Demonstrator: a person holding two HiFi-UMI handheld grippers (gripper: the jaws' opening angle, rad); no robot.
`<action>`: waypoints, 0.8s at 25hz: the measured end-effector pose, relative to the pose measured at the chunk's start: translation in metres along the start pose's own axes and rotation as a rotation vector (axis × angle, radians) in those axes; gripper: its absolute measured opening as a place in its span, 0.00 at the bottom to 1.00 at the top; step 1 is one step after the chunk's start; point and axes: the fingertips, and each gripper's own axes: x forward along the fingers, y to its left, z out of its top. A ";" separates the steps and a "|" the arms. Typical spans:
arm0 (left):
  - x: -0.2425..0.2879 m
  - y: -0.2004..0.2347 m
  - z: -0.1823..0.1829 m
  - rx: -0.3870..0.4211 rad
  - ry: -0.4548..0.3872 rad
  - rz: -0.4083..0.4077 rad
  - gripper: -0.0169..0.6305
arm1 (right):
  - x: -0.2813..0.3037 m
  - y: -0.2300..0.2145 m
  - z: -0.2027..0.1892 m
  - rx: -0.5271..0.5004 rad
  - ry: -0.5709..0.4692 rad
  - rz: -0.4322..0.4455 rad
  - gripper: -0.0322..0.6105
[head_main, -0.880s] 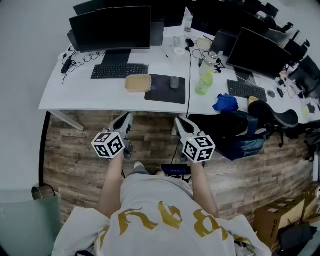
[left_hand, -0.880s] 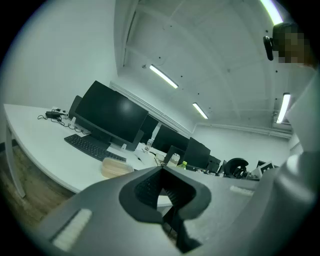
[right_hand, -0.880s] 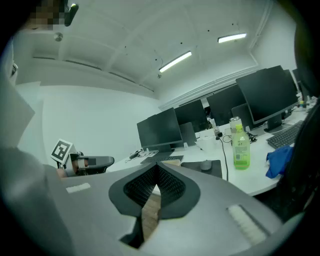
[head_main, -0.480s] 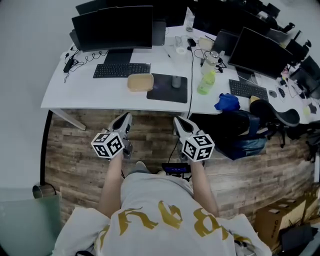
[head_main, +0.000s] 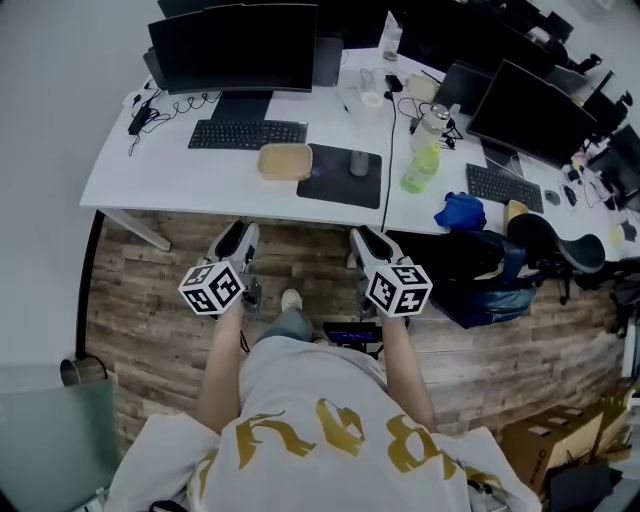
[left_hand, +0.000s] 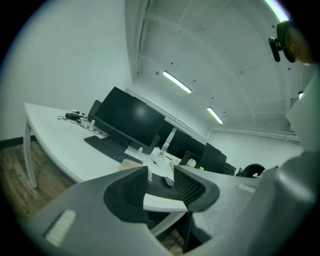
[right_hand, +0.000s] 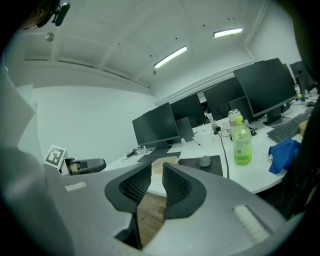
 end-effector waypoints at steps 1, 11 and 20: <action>0.004 0.005 0.000 -0.009 -0.001 0.012 0.26 | 0.005 -0.003 0.000 0.001 0.007 -0.002 0.21; 0.091 0.074 0.002 -0.098 0.003 0.077 0.26 | 0.096 -0.053 0.011 0.011 0.089 -0.014 0.21; 0.176 0.143 -0.008 -0.160 0.125 0.112 0.26 | 0.221 -0.087 0.024 0.039 0.205 -0.002 0.21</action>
